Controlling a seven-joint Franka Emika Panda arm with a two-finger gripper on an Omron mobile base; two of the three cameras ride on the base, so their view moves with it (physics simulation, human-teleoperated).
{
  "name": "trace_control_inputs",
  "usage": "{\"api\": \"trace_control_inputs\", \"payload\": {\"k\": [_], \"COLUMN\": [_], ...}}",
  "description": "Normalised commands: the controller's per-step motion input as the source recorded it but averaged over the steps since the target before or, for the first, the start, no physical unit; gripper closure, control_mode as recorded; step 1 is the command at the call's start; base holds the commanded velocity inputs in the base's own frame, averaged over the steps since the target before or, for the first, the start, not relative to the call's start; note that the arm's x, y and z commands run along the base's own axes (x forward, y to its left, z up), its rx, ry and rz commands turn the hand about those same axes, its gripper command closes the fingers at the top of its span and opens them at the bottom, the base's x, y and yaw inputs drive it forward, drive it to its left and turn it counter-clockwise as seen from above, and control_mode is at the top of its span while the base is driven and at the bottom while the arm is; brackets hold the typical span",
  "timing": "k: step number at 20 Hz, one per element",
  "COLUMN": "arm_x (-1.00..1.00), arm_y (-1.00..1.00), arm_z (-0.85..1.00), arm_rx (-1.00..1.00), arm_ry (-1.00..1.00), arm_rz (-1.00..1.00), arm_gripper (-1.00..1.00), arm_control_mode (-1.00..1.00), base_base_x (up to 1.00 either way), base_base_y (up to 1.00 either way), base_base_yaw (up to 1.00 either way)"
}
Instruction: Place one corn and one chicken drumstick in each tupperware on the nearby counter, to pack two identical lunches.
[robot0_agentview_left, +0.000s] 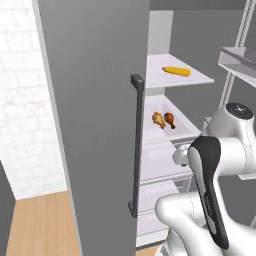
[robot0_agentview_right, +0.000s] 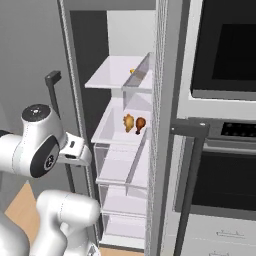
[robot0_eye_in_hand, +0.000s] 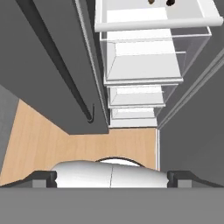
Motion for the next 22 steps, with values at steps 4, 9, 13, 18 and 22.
{"api": "trace_control_inputs", "payload": {"k": [4,9,13,18,22], "arm_x": [0.0,0.0,0.0,0.0,0.04], "arm_y": [0.0,0.0,0.0,0.0,0.0], "arm_z": [0.0,0.0,0.0,0.0,0.0], "arm_rx": [0.0,0.0,0.0,0.0,0.0], "arm_ry": [0.0,0.0,0.0,0.0,0.0], "arm_rz": [0.0,0.0,0.0,0.0,-0.03], "arm_gripper": [-1.0,-1.0,-1.0,-1.0,-1.0], "arm_control_mode": [1.0,1.0,1.0,1.0,-1.0], "base_base_x": [0.28,0.21,0.08,0.12,0.06], "base_base_y": [-0.32,-0.06,0.0,0.0,0.0], "base_base_yaw": [-0.05,-0.17,-0.07,-0.03,-0.06]}}
